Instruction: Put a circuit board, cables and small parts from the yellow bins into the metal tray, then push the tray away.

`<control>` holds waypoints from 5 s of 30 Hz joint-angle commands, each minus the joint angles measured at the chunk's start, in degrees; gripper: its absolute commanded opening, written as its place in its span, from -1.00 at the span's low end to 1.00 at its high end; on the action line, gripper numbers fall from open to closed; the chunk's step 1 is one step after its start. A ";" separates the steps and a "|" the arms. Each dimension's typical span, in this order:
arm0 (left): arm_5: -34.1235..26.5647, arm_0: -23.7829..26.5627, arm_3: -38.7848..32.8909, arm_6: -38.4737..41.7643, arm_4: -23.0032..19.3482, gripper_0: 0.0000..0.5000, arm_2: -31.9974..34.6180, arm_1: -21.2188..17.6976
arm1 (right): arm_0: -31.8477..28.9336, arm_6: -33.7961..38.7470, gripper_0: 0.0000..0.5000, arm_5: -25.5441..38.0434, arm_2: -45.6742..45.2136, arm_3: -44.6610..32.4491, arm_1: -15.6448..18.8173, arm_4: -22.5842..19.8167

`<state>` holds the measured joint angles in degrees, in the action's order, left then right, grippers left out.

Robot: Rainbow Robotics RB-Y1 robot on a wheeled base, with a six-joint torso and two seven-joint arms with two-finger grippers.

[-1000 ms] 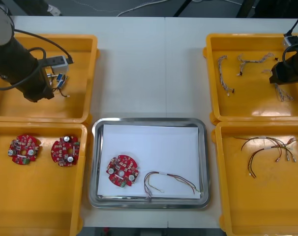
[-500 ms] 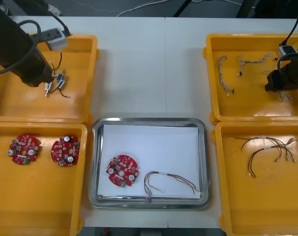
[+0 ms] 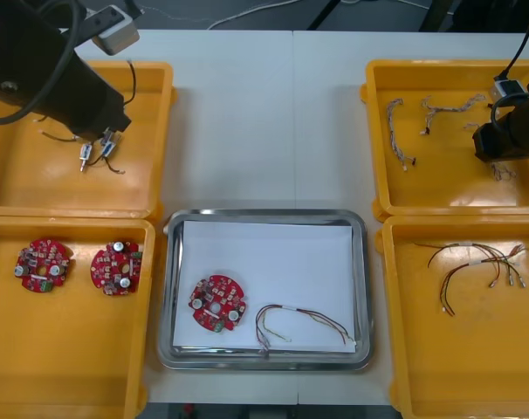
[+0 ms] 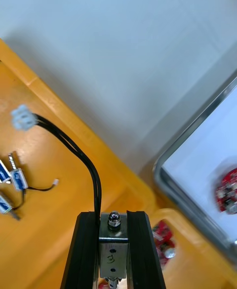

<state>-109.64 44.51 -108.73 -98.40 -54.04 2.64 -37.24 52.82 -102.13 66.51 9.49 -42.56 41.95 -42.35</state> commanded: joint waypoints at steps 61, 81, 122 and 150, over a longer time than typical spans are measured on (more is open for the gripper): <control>7.16 6.03 -19.85 87.15 4.38 -1.00 -46.94 -6.97 | -13.71 -2.63 -1.00 43.49 -23.29 -50.95 3.22 3.06; 14.98 7.08 -7.54 81.70 13.96 -1.00 -54.59 -2.49 | -20.57 0.45 -1.00 43.49 -22.59 -69.67 -0.47 -3.18; 21.22 6.64 0.80 78.45 19.32 0.28 -60.65 0.06 | -22.24 28.66 -1.00 43.49 -8.79 -80.31 -3.55 0.60; 6.90 7.17 -9.92 73.09 4.82 1.00 -40.79 -3.28 | -22.41 28.39 -1.00 43.49 -8.70 -84.70 -3.55 -6.96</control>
<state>-101.08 49.15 -116.23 -17.55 -46.99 -42.25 -38.57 30.80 -73.96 109.79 0.08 -124.50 39.03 -47.74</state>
